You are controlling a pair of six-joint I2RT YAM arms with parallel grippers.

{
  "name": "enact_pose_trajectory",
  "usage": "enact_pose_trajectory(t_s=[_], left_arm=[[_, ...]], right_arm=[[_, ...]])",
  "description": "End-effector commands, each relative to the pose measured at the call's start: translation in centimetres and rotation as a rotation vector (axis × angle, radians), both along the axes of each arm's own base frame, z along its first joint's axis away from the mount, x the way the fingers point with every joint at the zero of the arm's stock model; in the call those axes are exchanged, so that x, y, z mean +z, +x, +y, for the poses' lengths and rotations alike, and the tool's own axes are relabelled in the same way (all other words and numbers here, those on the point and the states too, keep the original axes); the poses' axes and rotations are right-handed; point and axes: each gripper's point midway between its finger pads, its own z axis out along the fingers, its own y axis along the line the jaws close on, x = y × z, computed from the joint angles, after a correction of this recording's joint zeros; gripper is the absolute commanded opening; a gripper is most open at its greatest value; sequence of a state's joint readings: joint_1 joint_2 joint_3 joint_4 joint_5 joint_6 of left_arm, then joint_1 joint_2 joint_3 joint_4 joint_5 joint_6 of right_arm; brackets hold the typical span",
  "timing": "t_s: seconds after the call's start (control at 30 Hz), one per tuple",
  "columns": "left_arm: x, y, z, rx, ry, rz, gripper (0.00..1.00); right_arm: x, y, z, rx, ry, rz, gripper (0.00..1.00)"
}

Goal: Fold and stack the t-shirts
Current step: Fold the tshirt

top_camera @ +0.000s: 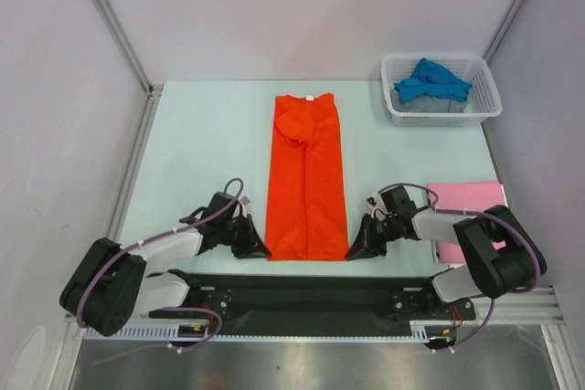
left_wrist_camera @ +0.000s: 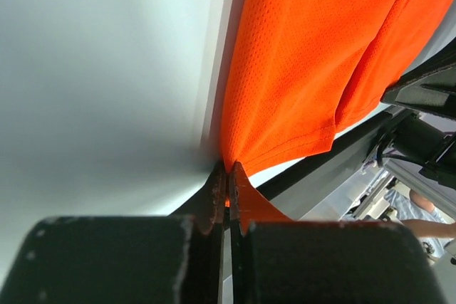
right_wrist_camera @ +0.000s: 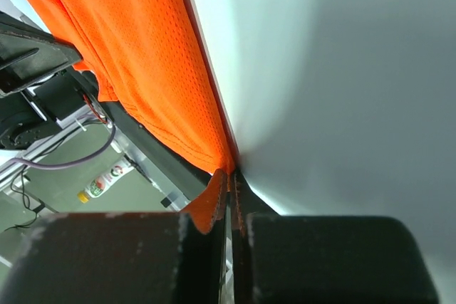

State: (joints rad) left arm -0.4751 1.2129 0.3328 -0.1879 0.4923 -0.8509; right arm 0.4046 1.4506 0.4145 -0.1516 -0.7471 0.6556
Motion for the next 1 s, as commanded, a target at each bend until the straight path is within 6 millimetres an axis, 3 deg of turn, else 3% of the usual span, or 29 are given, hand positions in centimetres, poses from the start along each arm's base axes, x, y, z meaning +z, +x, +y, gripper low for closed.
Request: enact_pose_trajectory(t_s=[0.0, 0.2, 0.3, 0.43, 0.47, 0.57, 0.6, 0.67, 0.7, 0.73, 0.77, 0.8, 0.83, 0.9, 0.93, 0.97], left_arm=[[-2.8, -3.3, 2.5, 0.008, 0.15, 0.081, 0.0], [-2.3, -4.5, 1.6, -0.003, 0.124, 0.093, 0.0], [-0.9, -3.8, 1.1, -0.001, 0.107, 0.065, 0.0], [2.3, -0.6, -0.1, 0.008, 0.095, -0.024, 0.0], [2.5, 0.0, -0.2, 0.007, 0.103, -0.02, 0.0], [4.2, 3.6, -0.5, 0.019, 0.108, -0.06, 0.0], [4.4, 4.9, -0.2, 0.043, 0.112, -0.062, 0.01], [6.1, 7.8, -0.7, 0.034, 0.093, -0.118, 0.0], [5.3, 8.8, -0.4, 0.043, 0.114, -0.088, 0.0], [6.7, 10.7, -1.0, 0.032, 0.105, -0.131, 0.0], [6.9, 11.7, -1.2, 0.024, 0.102, -0.136, 0.0], [6.2, 12.8, -1.0, 0.03, 0.118, -0.112, 0.0], [7.3, 14.6, -1.4, 0.023, 0.109, -0.144, 0.0], [7.6, 16.5, -1.4, 0.03, 0.109, -0.152, 0.0], [7.5, 18.0, -1.6, 0.026, 0.116, -0.152, 0.0], [7.6, 18.7, -1.6, 0.029, 0.115, -0.152, 0.01]], right_arm=[[-1.1, -0.7, -1.1, -0.01, -0.068, -0.025, 0.0], [0.2, -1.4, -0.8, 0.005, -0.042, -0.043, 0.0], [1.1, -1.2, -0.6, -0.002, -0.031, -0.055, 0.0], [2.3, 0.6, -0.1, -0.002, -0.036, -0.09, 0.0], [3.4, 2.0, 0.4, -0.002, -0.023, -0.12, 0.0], [4.1, 4.9, 0.7, -0.034, -0.001, -0.123, 0.0], [5.4, 6.9, 1.2, -0.037, 0.014, -0.159, 0.0], [5.2, 8.7, 1.2, -0.036, 0.0, -0.14, 0.0], [6.9, 11.1, 1.8, -0.037, 0.015, -0.195, 0.0], [7.1, 12.2, 1.7, -0.032, 0.007, -0.21, 0.0], [6.5, 13.1, 1.6, -0.033, -0.009, -0.179, 0.0], [7.9, 15.1, 2.1, -0.031, 0.005, -0.222, 0.0], [8.0, 16.1, 2.2, -0.031, 0.008, -0.223, 0.0], [6.8, 17.6, 2.0, -0.026, -0.012, -0.187, 0.0], [8.0, 19.4, 2.3, -0.026, -0.001, -0.225, 0.0], [7.9, 20.0, 2.2, -0.028, -0.003, -0.213, 0.0]])
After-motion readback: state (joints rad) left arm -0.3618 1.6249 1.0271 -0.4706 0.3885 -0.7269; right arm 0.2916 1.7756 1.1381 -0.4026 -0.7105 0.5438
